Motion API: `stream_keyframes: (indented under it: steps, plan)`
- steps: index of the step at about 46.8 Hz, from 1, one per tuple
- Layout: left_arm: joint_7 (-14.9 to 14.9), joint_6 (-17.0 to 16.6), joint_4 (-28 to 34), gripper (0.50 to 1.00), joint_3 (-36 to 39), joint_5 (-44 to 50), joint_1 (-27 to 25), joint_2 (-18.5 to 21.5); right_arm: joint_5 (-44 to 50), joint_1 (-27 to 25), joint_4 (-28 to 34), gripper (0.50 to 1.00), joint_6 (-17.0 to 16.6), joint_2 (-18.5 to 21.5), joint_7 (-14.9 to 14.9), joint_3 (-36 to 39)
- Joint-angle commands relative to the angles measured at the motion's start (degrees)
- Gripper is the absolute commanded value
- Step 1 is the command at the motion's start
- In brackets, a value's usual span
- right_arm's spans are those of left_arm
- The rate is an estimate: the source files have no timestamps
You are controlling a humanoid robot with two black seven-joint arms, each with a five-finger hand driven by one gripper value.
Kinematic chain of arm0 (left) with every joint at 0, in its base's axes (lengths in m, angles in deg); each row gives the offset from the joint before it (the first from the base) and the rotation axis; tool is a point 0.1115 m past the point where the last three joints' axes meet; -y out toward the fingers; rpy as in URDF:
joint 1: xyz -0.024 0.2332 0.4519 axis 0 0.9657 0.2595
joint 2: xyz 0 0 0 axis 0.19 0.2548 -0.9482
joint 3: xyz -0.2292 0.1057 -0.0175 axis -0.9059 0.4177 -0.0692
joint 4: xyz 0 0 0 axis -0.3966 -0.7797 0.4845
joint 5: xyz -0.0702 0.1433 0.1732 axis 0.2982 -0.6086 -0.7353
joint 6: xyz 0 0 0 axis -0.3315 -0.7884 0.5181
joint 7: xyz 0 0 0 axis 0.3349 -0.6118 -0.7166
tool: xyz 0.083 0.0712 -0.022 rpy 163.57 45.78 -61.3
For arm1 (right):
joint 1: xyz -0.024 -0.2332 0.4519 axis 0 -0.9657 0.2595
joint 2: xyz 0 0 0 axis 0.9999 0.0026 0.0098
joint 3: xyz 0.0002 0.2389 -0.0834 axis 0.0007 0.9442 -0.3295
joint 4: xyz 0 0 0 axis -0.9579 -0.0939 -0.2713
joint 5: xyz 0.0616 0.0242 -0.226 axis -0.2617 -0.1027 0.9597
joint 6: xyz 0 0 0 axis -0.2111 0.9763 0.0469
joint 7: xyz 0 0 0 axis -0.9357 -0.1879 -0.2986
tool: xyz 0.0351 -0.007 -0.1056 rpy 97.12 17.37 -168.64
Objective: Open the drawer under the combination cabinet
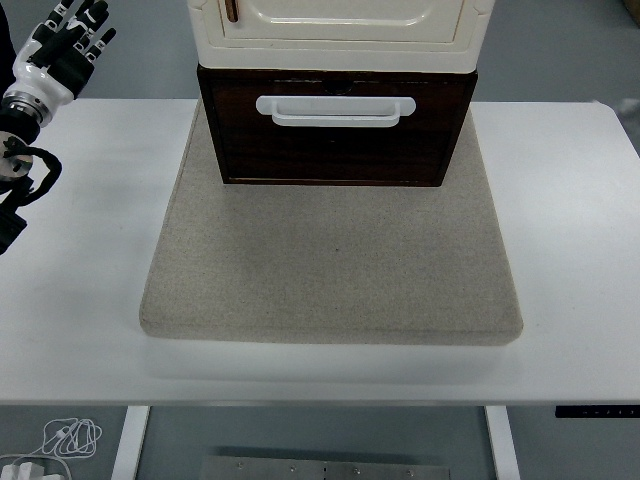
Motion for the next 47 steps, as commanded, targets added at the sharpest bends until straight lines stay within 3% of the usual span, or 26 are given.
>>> stream_keyframes:
  steps: [1, 11, 24, 35, 47]
  plan:
    - [0.0, 1.08, 2.22, 1.0, 1.06, -2.29, -0.44, 3.01, 0.0, 0.0, 0.0, 0.926, 0.03, 0.0, 0.0, 0.06]
    - [0.0, 4.42, 9.78, 1.0, 1.24, -10.37, -1.59, 10.48, 0.0, 0.0, 0.0, 0.926, 0.03, 0.0, 0.0, -0.03]
    - [-0.09, 5.3, 27.27, 1.0, 1.23, -21.1, -1.24, 23.04, 0.0, 0.0, 0.0, 0.926, 0.03, 0.0, 0.0, -0.03]
    - [-0.09, 8.2, 38.87, 1.0, 1.06, -29.53, -1.41, 32.36, 0.0, 0.0, 0.0, 0.926, 0.03, 0.0, 0.0, -0.03]
    - [0.0, 10.22, 53.55, 1.0, 1.06, -31.03, -2.12, 42.91, 0.0, 0.0, 0.0, 0.926, 0.03, 0.0, 0.0, -0.03]
